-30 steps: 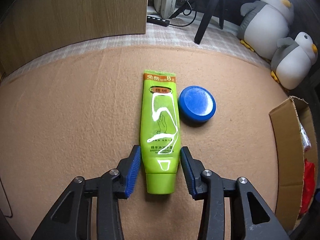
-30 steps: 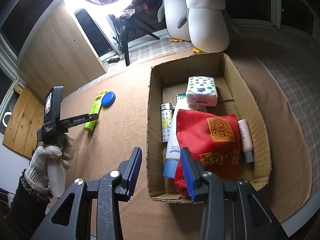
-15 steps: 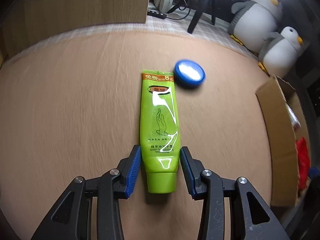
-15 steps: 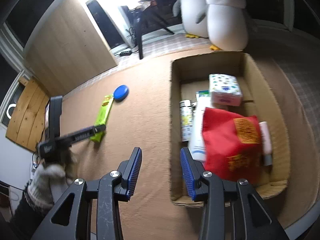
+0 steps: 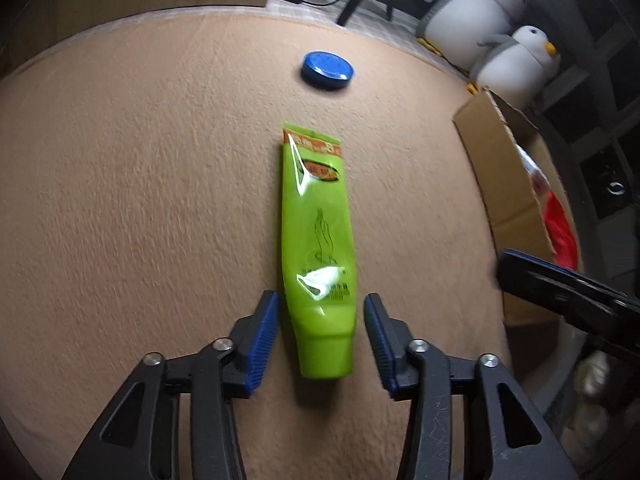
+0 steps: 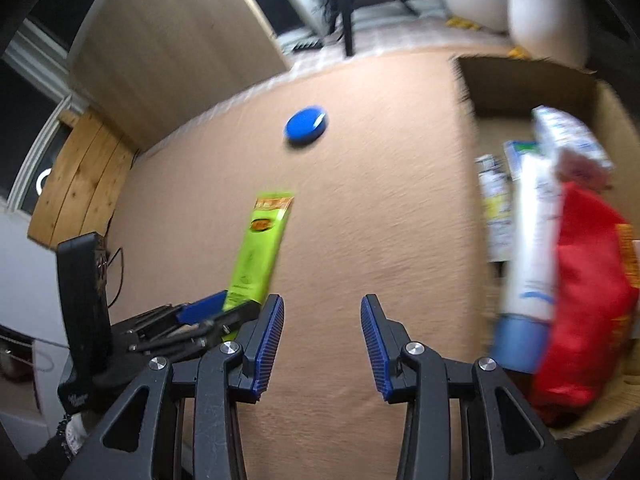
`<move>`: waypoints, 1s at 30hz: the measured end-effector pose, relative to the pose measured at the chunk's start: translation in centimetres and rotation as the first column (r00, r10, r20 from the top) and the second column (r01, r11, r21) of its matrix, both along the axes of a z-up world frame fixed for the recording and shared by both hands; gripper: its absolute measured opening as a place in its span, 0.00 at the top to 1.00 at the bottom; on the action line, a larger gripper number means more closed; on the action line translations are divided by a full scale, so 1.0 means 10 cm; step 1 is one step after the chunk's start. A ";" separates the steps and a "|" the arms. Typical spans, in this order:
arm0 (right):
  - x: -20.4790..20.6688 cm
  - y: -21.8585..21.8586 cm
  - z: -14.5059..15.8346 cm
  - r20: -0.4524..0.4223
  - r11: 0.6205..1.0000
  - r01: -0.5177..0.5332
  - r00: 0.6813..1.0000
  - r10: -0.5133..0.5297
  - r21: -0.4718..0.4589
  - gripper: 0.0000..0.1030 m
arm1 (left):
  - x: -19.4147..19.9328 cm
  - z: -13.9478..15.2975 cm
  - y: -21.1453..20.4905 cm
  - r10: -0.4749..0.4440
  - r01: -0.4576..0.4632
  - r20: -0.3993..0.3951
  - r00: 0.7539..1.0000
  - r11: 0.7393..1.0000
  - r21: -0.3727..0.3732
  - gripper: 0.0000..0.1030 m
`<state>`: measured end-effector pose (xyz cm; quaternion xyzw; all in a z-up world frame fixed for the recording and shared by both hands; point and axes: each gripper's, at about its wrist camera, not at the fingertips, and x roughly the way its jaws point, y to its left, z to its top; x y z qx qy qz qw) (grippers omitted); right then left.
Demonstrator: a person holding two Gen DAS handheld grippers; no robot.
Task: Organize objects
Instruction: 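Move both grippers to the green tube and close around it together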
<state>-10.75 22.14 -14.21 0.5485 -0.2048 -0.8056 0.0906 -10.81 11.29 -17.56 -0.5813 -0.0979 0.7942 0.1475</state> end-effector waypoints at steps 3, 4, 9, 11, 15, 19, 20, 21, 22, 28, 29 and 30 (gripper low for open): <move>-0.08 -0.12 -0.09 0.027 0.999 -0.033 0.999 0.034 -0.041 0.64 | 0.05 0.01 -0.02 -0.039 0.038 0.008 0.999 0.999 0.018 0.50; -0.10 -0.15 -0.12 0.034 0.998 -0.042 0.998 0.043 -0.047 0.64 | 0.06 0.01 -0.02 -0.050 0.049 0.013 0.999 0.999 0.023 0.50; -0.20 -0.36 -0.29 0.088 0.991 -0.088 0.991 0.097 -0.096 0.64 | 0.06 -0.02 -0.05 -0.063 0.062 0.014 0.998 0.997 0.047 0.50; -0.25 -0.42 -0.34 0.103 0.989 -0.098 0.989 0.110 -0.108 0.64 | 0.05 -0.02 -0.06 -0.070 0.069 0.013 0.997 0.996 0.049 0.50; -0.34 -0.49 -0.44 0.137 0.985 -0.093 0.984 0.113 -0.148 0.64 | 0.05 -0.02 -0.04 -0.087 0.086 0.007 0.996 0.995 0.049 0.50; -0.39 -0.54 -0.50 0.155 0.981 -0.097 0.980 0.123 -0.169 0.64 | 0.02 -0.05 -0.07 -0.090 0.090 0.005 0.996 0.994 0.056 0.50; -0.40 -0.56 -0.51 0.160 0.980 -0.098 0.979 0.126 -0.172 0.64 | 0.02 -0.05 -0.07 -0.091 0.091 0.003 0.996 0.994 0.057 0.50; -0.40 -0.56 -0.51 0.157 0.980 -0.097 0.980 0.125 -0.173 0.64 | 0.02 -0.05 -0.07 -0.093 0.093 0.001 0.996 0.994 0.057 0.50; -0.41 -0.57 -0.51 0.157 0.980 -0.098 0.980 0.126 -0.173 0.65 | 0.02 -0.05 -0.07 -0.096 0.095 -0.002 0.995 0.994 0.057 0.50; -0.43 -0.62 -0.53 0.166 0.974 -0.098 0.977 0.133 -0.203 0.73 | 0.02 -0.05 -0.06 -0.094 0.095 -0.015 0.995 0.995 0.043 0.57; -0.43 -0.62 -0.52 0.162 0.975 -0.100 0.978 0.133 -0.197 0.73 | 0.01 -0.05 -0.06 -0.089 0.090 -0.013 0.996 0.995 0.043 0.62; -0.42 -0.62 -0.51 0.160 0.976 -0.097 0.979 0.129 -0.193 0.73 | 0.00 -0.05 -0.07 -0.085 0.085 -0.011 0.996 0.995 0.047 0.63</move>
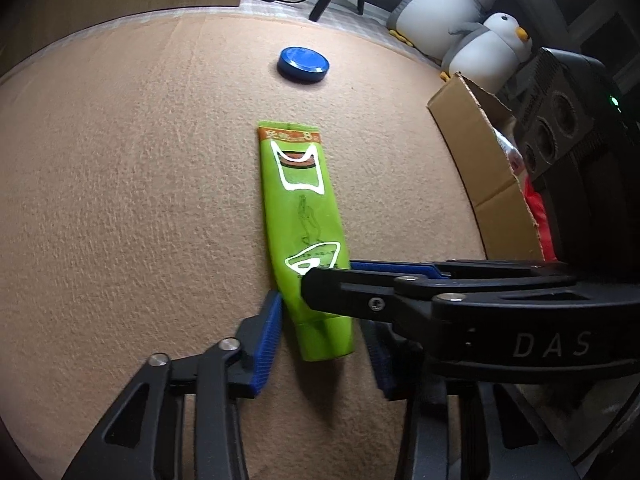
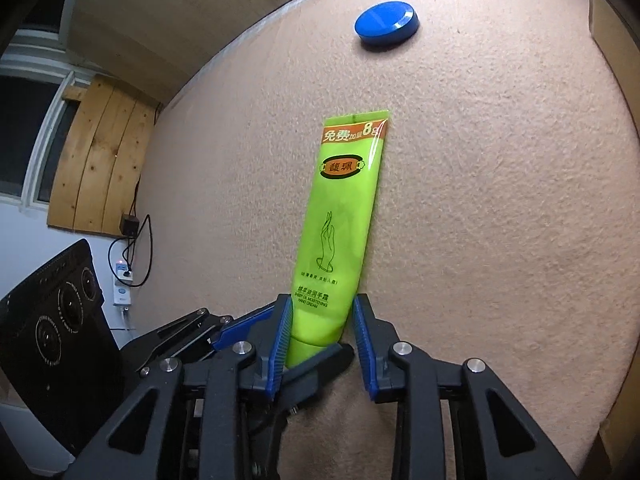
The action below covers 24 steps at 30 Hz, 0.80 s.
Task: Organize objects
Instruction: 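Move both grippers to the green tube and close around it together, then lift the green tube with both grippers, carry it into the box, release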
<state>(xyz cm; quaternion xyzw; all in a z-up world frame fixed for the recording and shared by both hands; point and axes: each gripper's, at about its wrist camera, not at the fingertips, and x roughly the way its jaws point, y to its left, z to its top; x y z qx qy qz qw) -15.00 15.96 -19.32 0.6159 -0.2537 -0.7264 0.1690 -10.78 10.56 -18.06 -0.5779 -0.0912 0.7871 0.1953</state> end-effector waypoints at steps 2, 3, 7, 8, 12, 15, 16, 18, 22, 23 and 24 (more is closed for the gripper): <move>0.00 0.00 0.02 -0.003 1.000 0.004 1.000 -0.004 0.004 0.73 | 0.00 0.00 -0.01 0.004 -0.005 0.005 1.000 1.000 0.012 0.63; 0.01 0.02 0.03 -0.005 1.000 0.005 1.000 -0.005 0.006 0.73 | 0.00 0.01 0.00 0.004 -0.004 0.002 1.000 1.000 0.011 0.63; 0.04 0.05 0.07 -0.016 1.000 0.009 1.000 -0.009 0.018 0.73 | 0.05 0.05 -0.02 0.005 -0.005 -0.008 1.000 1.000 0.011 0.63; 0.05 0.06 0.08 -0.020 1.000 0.014 1.000 -0.014 0.018 0.73 | 0.06 0.08 -0.03 0.006 -0.005 -0.011 1.000 1.000 0.014 0.63; 0.08 0.13 0.17 -0.040 1.000 0.025 0.999 -0.024 0.018 0.73 | 0.09 0.19 0.05 -0.004 0.005 -0.033 0.999 1.000 0.015 0.63; 0.10 0.22 0.28 -0.061 0.999 0.036 0.998 -0.035 0.020 0.73 | 0.11 0.32 0.09 -0.016 0.017 -0.056 0.998 1.000 0.019 0.63; 0.11 0.26 0.32 -0.068 0.999 0.041 0.997 -0.039 0.022 0.73 | 0.12 0.36 0.10 -0.020 0.021 -0.063 0.998 1.000 0.023 0.63; 0.12 0.34 0.41 -0.086 0.998 0.054 0.995 -0.051 0.026 0.73 | 0.09 0.44 0.17 -0.032 0.034 -0.079 0.996 0.999 0.031 0.63; 0.16 0.56 0.58 -0.119 0.995 0.092 0.989 -0.087 0.034 0.73 | 0.03 0.59 0.44 -0.064 0.069 -0.111 0.992 0.997 0.043 0.63; 0.18 0.63 0.63 -0.128 0.994 0.103 0.987 -0.098 0.035 0.73 | 0.01 0.63 0.51 -0.074 0.081 -0.119 0.990 0.996 0.049 0.63; 0.20 0.71 0.68 -0.137 0.992 0.117 0.984 -0.110 0.038 0.73 | 0.00 0.66 0.60 -0.082 0.090 -0.125 0.989 0.995 0.053 0.63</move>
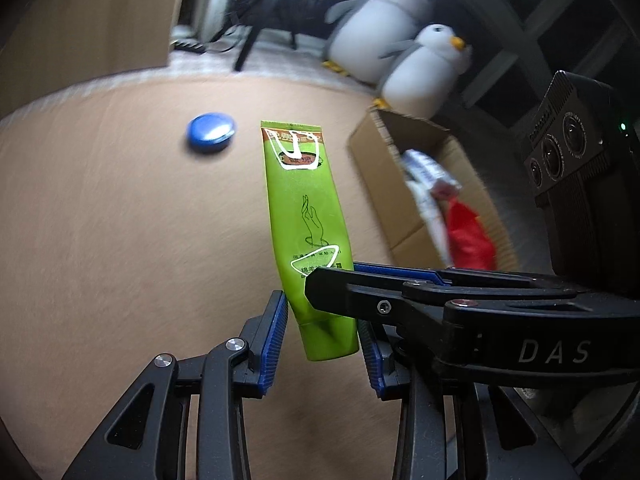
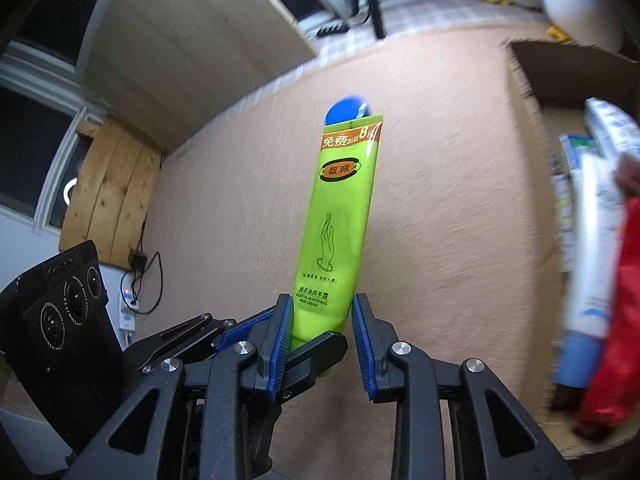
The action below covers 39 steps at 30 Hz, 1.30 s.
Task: Organize objects
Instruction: 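Lift the green tube with both grippers, carry it into the box, release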
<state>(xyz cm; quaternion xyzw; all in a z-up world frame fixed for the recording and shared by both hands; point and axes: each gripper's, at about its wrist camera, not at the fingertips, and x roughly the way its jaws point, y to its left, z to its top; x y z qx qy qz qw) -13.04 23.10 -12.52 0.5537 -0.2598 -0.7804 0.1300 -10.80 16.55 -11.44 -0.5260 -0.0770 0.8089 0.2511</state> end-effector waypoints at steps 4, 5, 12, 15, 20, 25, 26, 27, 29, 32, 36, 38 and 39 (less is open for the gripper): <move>0.05 0.24 0.14 -0.024 0.999 0.044 0.999 -0.044 0.018 0.73 | -0.06 0.11 0.34 -0.043 0.043 -0.018 0.999 0.999 0.025 0.63; 0.08 0.33 0.17 -0.030 0.998 0.058 0.998 -0.057 0.023 0.73 | -0.07 0.12 0.41 -0.052 0.052 -0.021 0.998 0.998 0.029 0.63; 0.20 0.79 0.32 -0.055 0.989 0.138 0.989 -0.135 0.053 0.73 | -0.16 0.20 1.01 -0.118 0.120 -0.040 0.992 0.991 0.055 0.63; 0.23 0.99 0.32 -0.055 0.984 0.165 0.985 -0.161 0.065 0.73 | -0.19 0.19 1.19 -0.137 0.139 -0.036 0.990 0.989 0.059 0.63; 0.29 1.21 0.30 -0.055 0.978 0.194 0.980 -0.190 0.076 0.73 | -0.25 0.18 1.42 -0.157 0.159 -0.035 0.987 0.986 0.058 0.63; 0.28 1.31 0.31 -0.057 0.976 0.201 0.979 -0.197 0.085 0.73 | -0.28 0.17 1.48 -0.160 0.161 -0.033 0.987 0.985 0.056 0.62; 0.28 1.32 0.31 -0.058 0.975 0.203 0.978 -0.198 0.086 0.73 | -0.29 0.16 1.49 -0.158 0.159 -0.033 0.987 0.986 0.047 0.56; 0.28 1.33 0.32 -0.061 0.973 0.209 0.977 -0.204 0.094 0.73 | -0.30 0.16 1.49 -0.156 0.157 -0.034 0.987 0.987 0.041 0.53; 0.29 1.34 0.32 -0.063 0.970 0.218 0.975 -0.212 0.106 0.72 | -0.31 0.16 1.46 -0.151 0.153 -0.037 0.988 0.987 0.041 0.50; 0.30 1.36 0.32 -0.063 0.968 0.228 0.973 -0.223 0.100 0.72 | -0.32 0.16 1.41 -0.148 0.149 -0.038 0.988 0.988 0.037 0.50; 0.30 1.33 0.33 -0.065 0.969 0.226 0.973 -0.220 0.099 0.71 | -0.32 0.16 1.33 -0.140 0.141 -0.043 0.989 0.989 0.034 0.50; 0.29 1.30 0.34 -0.071 0.969 0.222 0.974 -0.216 0.106 0.70 | -0.31 0.18 1.28 -0.134 0.135 -0.046 0.990 0.990 0.031 0.50; 0.29 1.28 0.35 -0.074 0.969 0.221 0.974 -0.214 0.108 0.70 | -0.31 0.18 1.25 -0.129 0.131 -0.049 0.990 0.991 0.027 0.50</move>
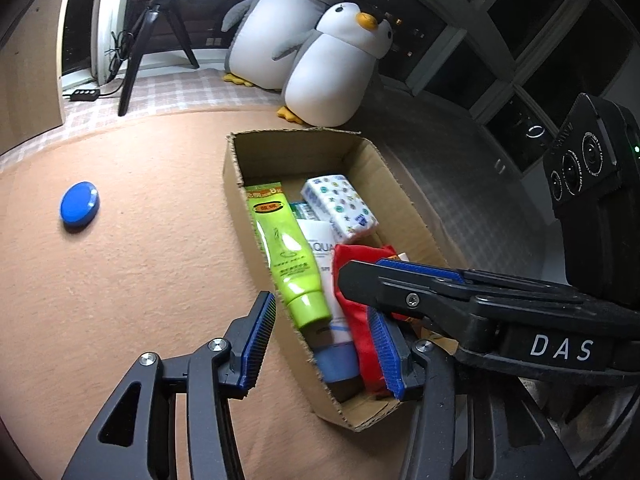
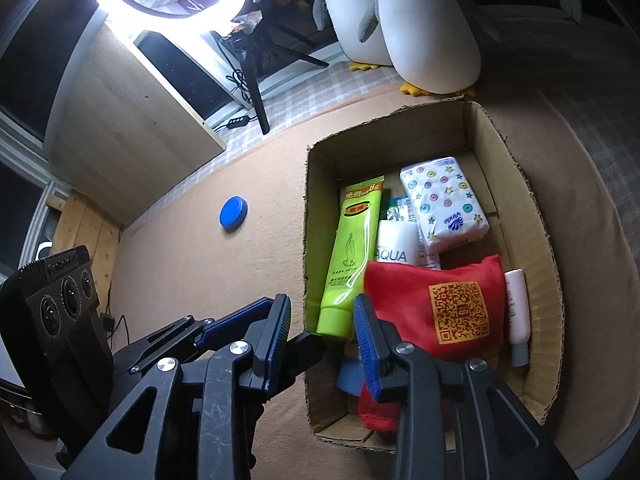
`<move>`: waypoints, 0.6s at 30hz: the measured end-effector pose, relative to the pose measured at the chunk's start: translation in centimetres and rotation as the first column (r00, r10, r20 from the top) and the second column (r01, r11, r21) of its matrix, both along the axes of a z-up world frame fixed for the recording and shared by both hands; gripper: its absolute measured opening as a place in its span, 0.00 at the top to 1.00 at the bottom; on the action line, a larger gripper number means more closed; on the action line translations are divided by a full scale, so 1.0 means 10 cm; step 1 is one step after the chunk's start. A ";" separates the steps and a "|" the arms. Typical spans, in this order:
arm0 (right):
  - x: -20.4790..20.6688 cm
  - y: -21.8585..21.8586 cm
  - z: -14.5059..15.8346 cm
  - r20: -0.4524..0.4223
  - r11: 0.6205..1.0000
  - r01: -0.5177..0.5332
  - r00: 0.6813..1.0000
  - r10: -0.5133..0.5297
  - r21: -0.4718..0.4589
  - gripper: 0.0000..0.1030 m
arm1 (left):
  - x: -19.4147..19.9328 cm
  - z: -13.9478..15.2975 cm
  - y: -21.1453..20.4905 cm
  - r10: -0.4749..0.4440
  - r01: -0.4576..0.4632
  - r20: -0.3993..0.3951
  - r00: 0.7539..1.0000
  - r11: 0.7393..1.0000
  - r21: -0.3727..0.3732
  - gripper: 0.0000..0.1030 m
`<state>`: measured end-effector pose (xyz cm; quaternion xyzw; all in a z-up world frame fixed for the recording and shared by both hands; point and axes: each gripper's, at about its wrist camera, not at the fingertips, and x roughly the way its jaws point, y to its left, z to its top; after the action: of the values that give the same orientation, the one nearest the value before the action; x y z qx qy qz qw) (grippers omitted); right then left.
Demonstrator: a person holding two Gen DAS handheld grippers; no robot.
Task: Organize objects
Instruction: 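Lift the green tube with both grippers, carry it into the box, release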
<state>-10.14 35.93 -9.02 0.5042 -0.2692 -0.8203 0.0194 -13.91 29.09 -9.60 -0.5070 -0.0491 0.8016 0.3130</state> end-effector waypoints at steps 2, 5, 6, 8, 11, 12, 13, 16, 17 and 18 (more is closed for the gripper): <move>-0.01 -0.02 0.01 -0.003 1.000 -0.001 1.000 0.001 0.001 0.69 | 0.01 0.02 -0.06 0.007 -0.007 -0.005 1.000 1.000 -0.004 0.50; -0.02 -0.06 0.02 -0.009 1.000 -0.021 1.000 0.021 0.002 0.68 | 0.04 0.05 -0.16 0.021 -0.021 -0.015 1.000 1.000 -0.014 0.50; -0.03 -0.08 0.03 -0.009 1.000 -0.021 1.000 0.021 0.002 0.68 | 0.05 0.06 -0.20 0.026 -0.026 -0.020 0.999 0.999 -0.019 0.50; -0.05 -0.12 0.03 -0.010 1.000 -0.024 1.000 0.024 0.003 0.67 | 0.06 0.07 -0.28 0.039 -0.039 -0.028 0.999 0.999 -0.028 0.50; -0.08 -0.20 0.04 -0.010 0.999 -0.036 0.999 0.036 0.011 0.65 | 0.06 0.08 -0.41 0.060 -0.061 -0.029 0.998 0.998 -0.032 0.50; -0.10 -0.24 0.04 -0.010 0.999 -0.042 0.999 0.042 0.013 0.64 | 0.06 0.08 -0.45 0.067 -0.068 -0.031 0.997 0.997 -0.034 0.50; -0.11 -0.27 0.04 -0.011 0.999 -0.046 0.999 0.046 0.015 0.62 | 0.06 0.08 -0.51 0.075 -0.076 -0.032 0.997 0.996 -0.036 0.50; -0.16 -0.38 0.04 -0.013 0.998 -0.059 0.998 0.060 0.015 0.60 | 0.06 0.07 -0.67 0.100 -0.101 -0.030 0.995 0.994 -0.040 0.50; -0.18 -0.42 0.04 -0.014 0.998 -0.065 0.998 0.066 0.017 0.58 | 0.05 0.06 -0.74 0.110 -0.112 -0.029 0.993 0.993 -0.043 0.50; -0.20 -0.46 0.04 -0.015 0.997 -0.071 0.997 0.071 0.021 0.57 | 0.05 0.05 -0.82 0.122 -0.123 -0.030 0.992 0.991 -0.049 0.49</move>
<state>-12.12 31.38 -8.58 0.5071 -0.2428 -0.8258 0.0454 -13.37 20.90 -9.09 -0.5001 -0.0557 0.8270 0.2507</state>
